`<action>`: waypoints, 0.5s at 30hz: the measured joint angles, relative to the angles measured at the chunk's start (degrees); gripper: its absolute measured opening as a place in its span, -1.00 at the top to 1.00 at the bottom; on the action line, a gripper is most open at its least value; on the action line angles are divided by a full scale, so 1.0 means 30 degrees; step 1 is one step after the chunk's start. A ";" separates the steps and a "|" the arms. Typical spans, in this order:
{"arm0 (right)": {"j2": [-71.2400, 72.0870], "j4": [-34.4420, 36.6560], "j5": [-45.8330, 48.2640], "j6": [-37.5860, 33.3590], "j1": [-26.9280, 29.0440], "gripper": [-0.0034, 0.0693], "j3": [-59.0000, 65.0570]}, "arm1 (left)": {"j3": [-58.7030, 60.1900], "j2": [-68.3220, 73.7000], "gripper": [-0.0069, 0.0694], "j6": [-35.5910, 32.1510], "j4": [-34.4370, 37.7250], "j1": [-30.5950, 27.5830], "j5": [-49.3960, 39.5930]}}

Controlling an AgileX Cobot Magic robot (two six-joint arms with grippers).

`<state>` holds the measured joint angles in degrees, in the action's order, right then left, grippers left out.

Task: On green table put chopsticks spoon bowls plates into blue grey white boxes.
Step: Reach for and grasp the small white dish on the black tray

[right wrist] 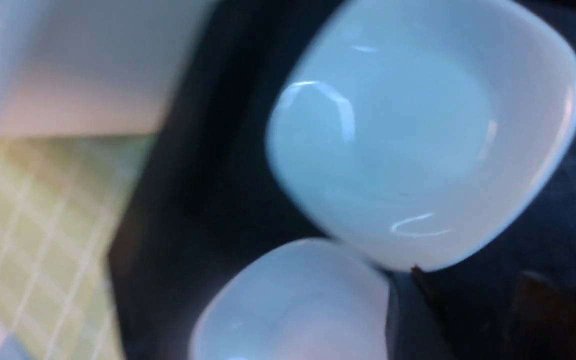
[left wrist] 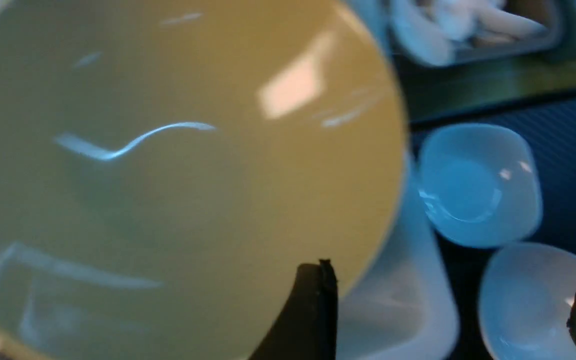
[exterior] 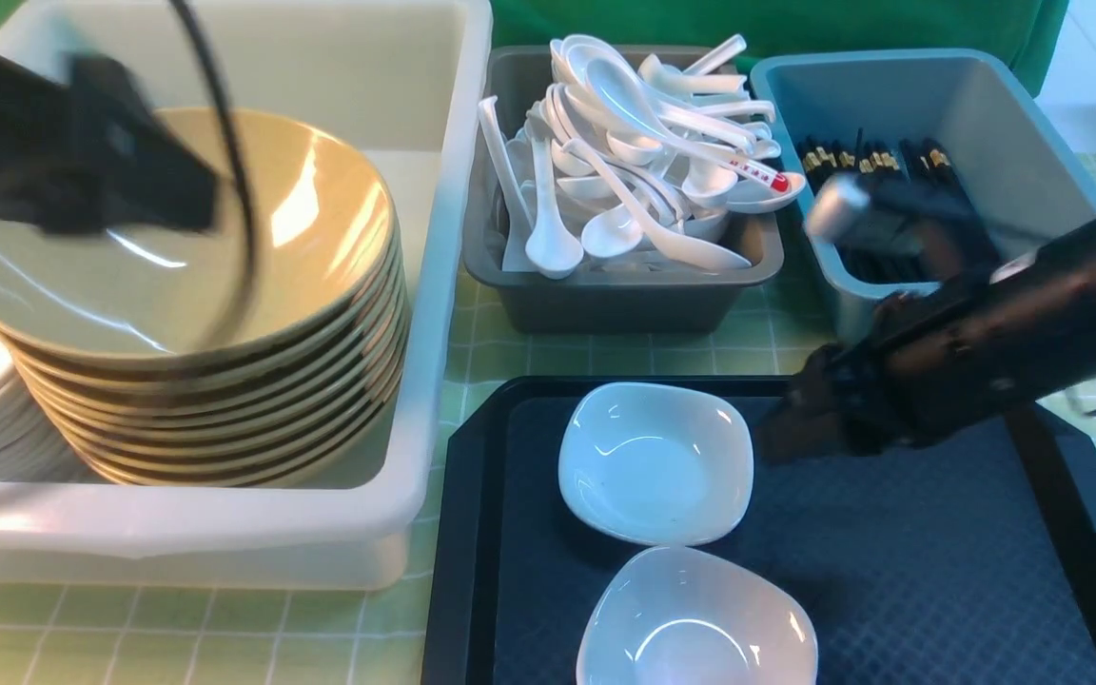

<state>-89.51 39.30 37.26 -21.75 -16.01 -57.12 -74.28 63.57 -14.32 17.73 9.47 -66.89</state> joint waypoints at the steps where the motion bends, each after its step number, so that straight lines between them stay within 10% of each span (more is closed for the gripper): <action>1: -0.0672 0.0000 -0.0300 0.0299 0.0000 0.14 0.0000 | 0.0448 -0.0071 -0.71 -0.0551 0.0517 0.0618 0.0241; 15: -0.4192 0.1614 -0.2956 0.0838 0.0000 0.14 0.0000 | 0.4359 0.0078 -0.35 -0.2956 0.5013 0.2938 0.4227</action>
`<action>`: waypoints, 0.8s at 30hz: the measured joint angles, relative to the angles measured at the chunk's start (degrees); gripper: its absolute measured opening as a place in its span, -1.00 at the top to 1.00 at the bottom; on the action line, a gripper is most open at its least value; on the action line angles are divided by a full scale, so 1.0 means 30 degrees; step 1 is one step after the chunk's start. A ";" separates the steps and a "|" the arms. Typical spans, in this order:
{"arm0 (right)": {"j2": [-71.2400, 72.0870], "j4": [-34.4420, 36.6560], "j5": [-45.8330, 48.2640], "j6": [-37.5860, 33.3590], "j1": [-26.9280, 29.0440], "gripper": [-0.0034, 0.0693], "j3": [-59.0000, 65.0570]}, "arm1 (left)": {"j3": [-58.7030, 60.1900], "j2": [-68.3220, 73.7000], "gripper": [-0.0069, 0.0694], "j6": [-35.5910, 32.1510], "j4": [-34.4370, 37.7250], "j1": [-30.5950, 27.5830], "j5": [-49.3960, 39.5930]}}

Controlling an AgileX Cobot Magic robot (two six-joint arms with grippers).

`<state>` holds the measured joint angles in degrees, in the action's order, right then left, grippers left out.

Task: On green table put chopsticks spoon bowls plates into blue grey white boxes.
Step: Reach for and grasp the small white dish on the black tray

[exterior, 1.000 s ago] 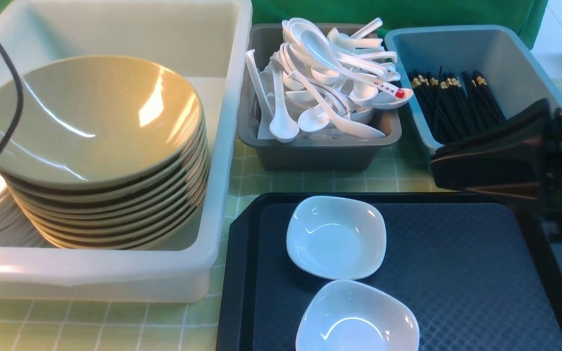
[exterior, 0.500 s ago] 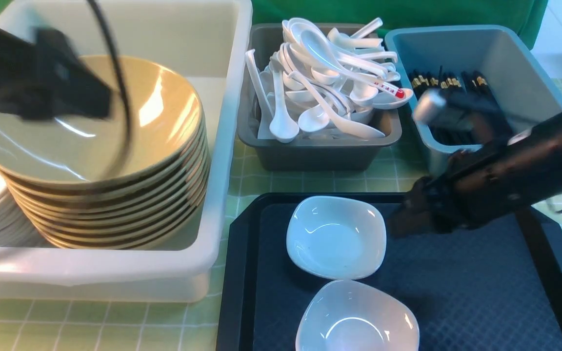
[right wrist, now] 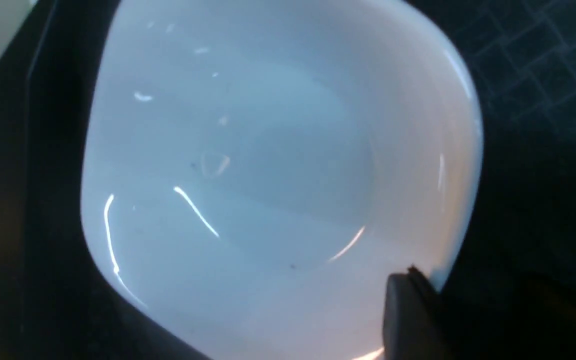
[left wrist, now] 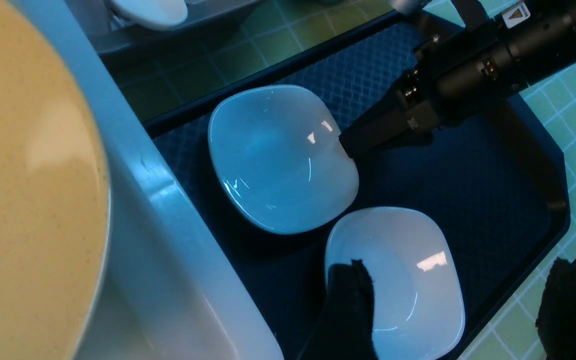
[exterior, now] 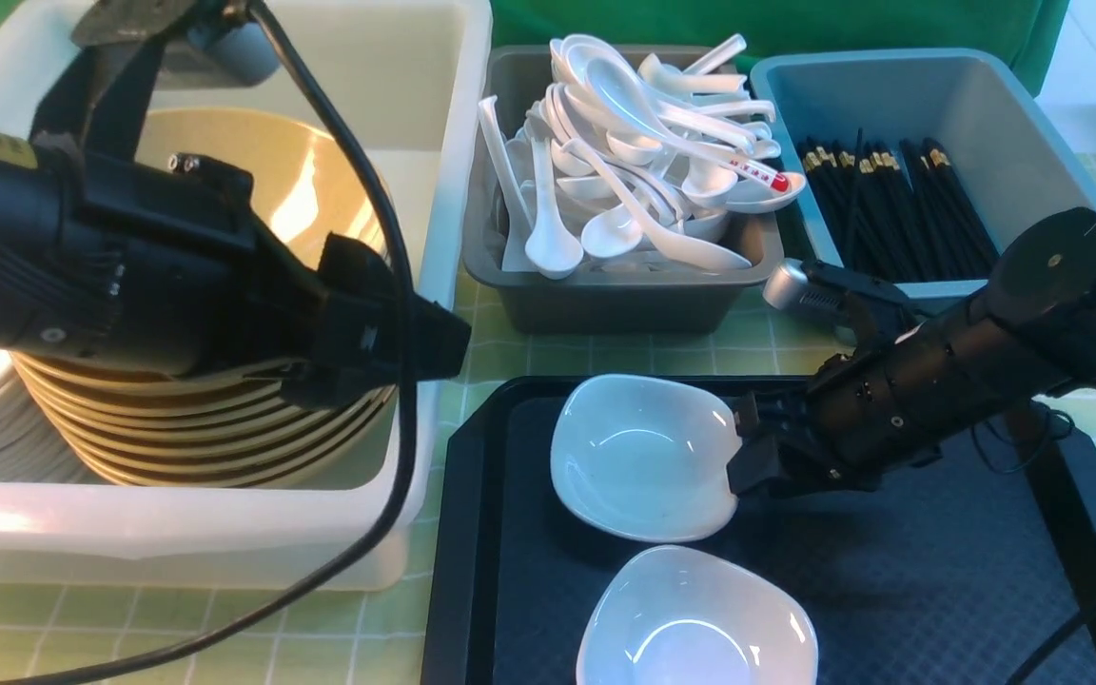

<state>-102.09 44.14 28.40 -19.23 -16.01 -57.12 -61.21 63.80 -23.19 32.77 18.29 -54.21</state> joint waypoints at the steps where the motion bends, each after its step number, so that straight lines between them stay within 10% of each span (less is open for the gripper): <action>1: -0.0020 0.0319 0.0000 0.0000 0.0000 0.14 0.0000 | 0.0000 0.0000 -0.35 -0.0038 0.0072 0.0000 0.0101; 24: -0.0507 0.2660 -0.0933 -0.0546 0.0000 0.14 0.0000 | 0.0000 0.0000 -0.35 -0.0052 0.0134 0.0000 0.0267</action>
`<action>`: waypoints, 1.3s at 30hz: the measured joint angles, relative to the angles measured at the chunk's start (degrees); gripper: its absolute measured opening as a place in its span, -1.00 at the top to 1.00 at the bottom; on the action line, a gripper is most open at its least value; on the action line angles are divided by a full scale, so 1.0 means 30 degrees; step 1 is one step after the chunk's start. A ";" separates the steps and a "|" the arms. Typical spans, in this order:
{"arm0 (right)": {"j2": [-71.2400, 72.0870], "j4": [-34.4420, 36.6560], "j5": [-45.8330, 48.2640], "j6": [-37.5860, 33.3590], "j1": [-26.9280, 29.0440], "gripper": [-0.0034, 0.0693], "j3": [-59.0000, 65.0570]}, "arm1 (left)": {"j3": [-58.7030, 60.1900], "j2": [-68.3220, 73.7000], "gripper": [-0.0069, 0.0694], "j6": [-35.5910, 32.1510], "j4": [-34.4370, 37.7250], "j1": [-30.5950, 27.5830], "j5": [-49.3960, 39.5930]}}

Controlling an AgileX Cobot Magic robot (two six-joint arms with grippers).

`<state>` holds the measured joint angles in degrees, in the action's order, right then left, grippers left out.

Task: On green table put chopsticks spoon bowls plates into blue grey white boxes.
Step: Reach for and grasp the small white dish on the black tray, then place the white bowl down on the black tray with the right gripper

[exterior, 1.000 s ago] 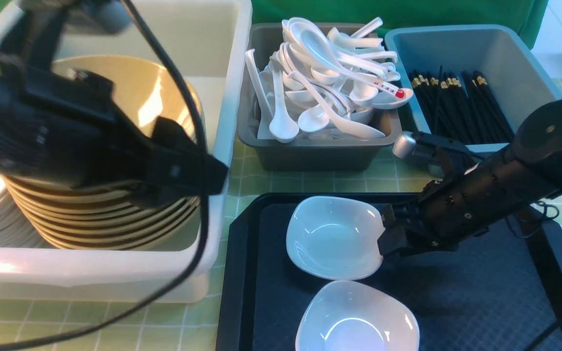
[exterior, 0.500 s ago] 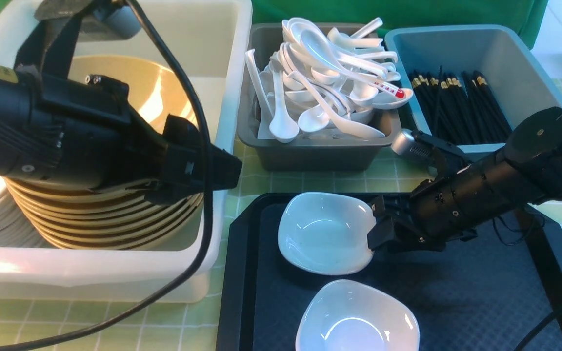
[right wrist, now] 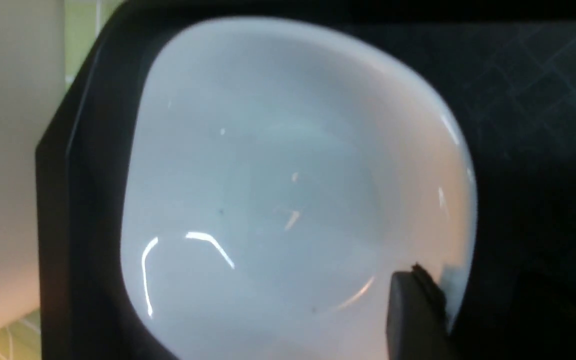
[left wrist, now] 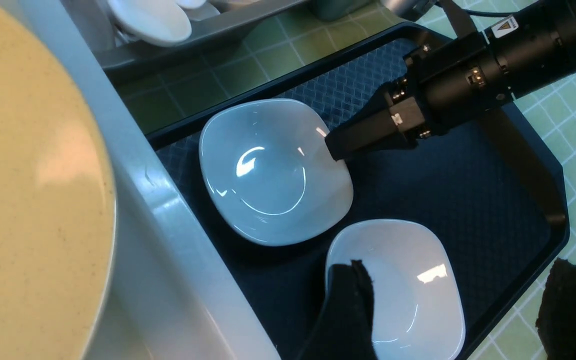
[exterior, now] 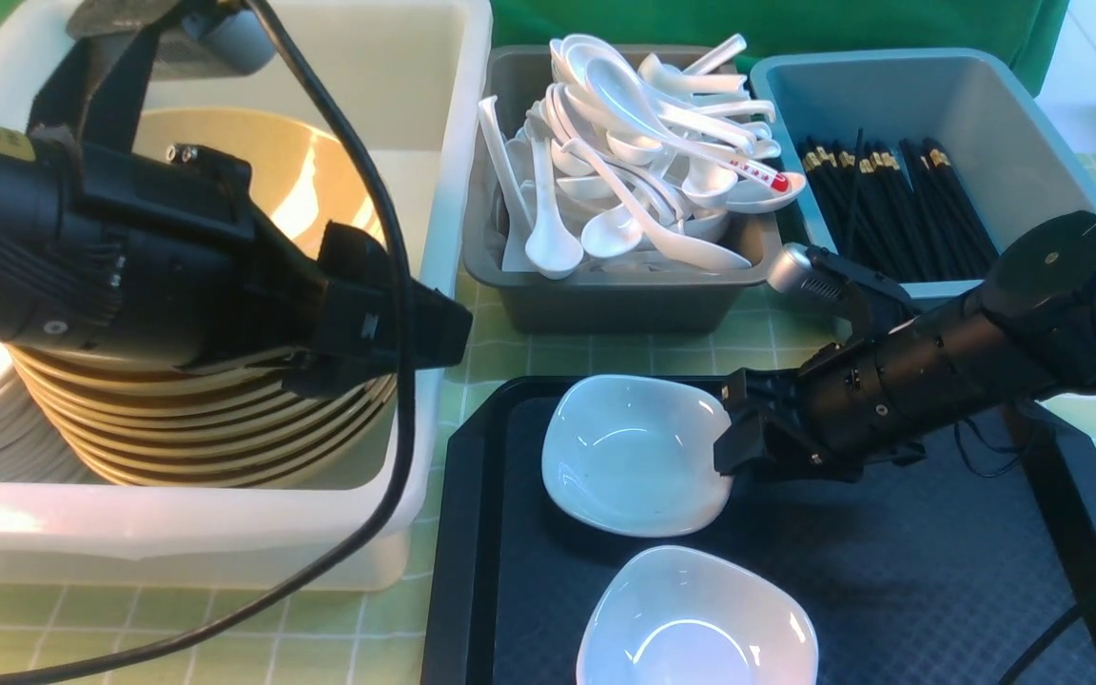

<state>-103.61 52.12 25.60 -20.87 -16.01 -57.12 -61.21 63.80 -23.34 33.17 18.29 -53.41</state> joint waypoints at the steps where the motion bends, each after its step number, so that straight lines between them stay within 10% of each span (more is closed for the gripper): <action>1: -0.0107 0.0426 -0.0004 -0.0302 0.0000 0.14 0.0000 | 0.0000 0.0000 -0.35 0.0000 0.0000 0.0000 0.0000; 15: -0.0496 0.2747 0.0371 -0.3924 0.0651 0.73 0.0000 | 0.0000 0.0000 -0.35 0.0000 -0.0019 0.0000 0.0000; 39: 0.8604 0.0457 -0.0360 -0.3939 0.7679 0.75 0.9314 | 0.0014 0.2211 -0.35 -0.2894 0.3635 0.0000 -0.0505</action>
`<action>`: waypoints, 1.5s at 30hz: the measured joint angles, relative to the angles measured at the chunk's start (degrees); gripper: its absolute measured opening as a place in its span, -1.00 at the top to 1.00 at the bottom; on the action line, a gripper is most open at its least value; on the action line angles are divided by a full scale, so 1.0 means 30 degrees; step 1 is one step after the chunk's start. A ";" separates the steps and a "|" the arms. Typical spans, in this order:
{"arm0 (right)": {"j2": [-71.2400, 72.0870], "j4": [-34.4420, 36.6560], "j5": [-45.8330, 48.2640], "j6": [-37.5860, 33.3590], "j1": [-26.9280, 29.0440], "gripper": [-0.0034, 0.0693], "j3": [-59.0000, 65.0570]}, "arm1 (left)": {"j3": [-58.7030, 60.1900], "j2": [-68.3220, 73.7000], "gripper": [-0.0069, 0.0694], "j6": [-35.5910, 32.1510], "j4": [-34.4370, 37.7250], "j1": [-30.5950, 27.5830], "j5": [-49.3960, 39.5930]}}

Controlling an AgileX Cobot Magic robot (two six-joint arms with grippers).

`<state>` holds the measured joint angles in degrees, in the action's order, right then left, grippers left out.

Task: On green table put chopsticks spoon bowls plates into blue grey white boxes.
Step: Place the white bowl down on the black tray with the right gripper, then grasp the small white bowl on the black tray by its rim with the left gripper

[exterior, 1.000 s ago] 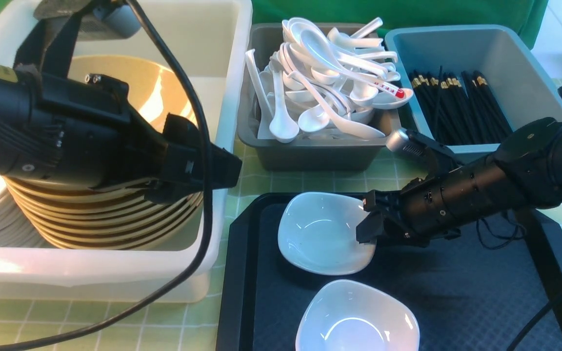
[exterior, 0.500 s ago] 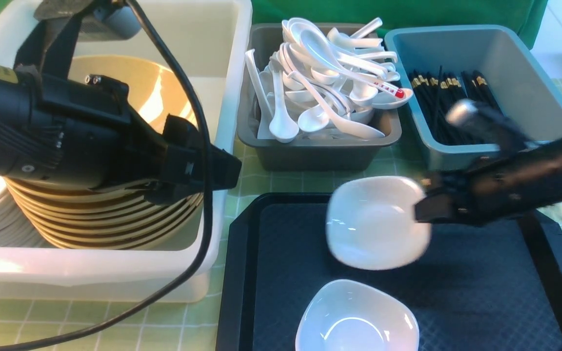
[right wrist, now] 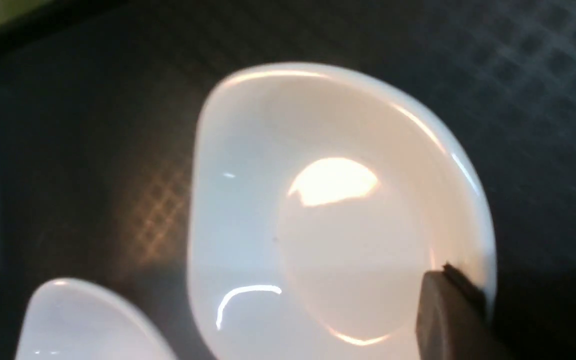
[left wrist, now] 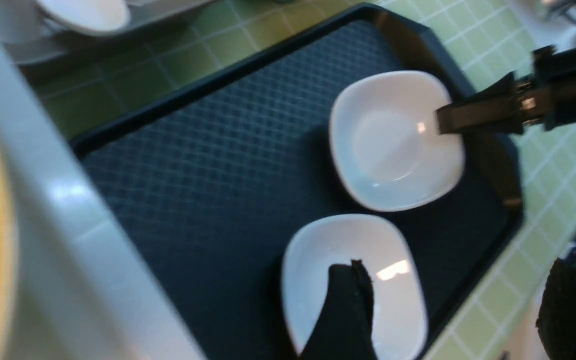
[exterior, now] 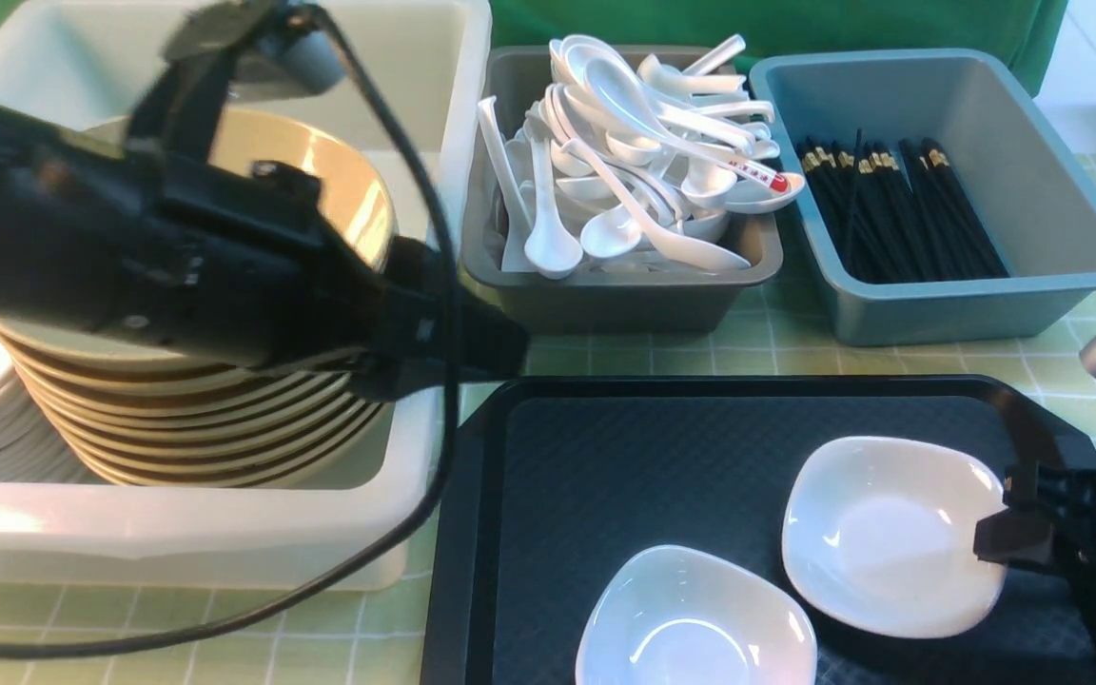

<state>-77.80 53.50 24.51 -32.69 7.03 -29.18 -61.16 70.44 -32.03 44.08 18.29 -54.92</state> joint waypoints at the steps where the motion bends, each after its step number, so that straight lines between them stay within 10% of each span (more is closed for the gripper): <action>1: 0.0000 0.0020 -0.0139 -0.0130 0.0000 0.74 0.0063 | 0.0000 0.0472 -0.35 -0.0439 0.0761 0.0000 -0.0220; 12: 0.0005 -0.1585 0.0286 -0.1621 0.0000 0.10 0.0100 | -0.1504 0.3951 -0.38 -0.0644 0.1287 0.0349 -0.1927; 20: 0.1219 -0.7357 0.3213 0.2560 0.0000 -0.59 -0.1787 | -0.5015 0.5752 -0.61 0.2484 -0.1448 0.4225 -0.1664; 38: 1.0296 -0.9080 0.8168 0.3936 -0.1619 -0.64 -0.4012 | -1.4185 1.7833 -0.60 0.5196 -0.4516 0.7457 -0.2759; 45: 1.0948 -0.9159 0.8382 0.3932 -0.2168 -0.64 -0.4012 | -1.5483 2.0608 -0.43 0.3156 -0.2185 0.7457 -0.2735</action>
<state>-44.96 26.02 49.66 -20.89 0.52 -41.22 -107.61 132.26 -22.56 37.52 40.66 -63.13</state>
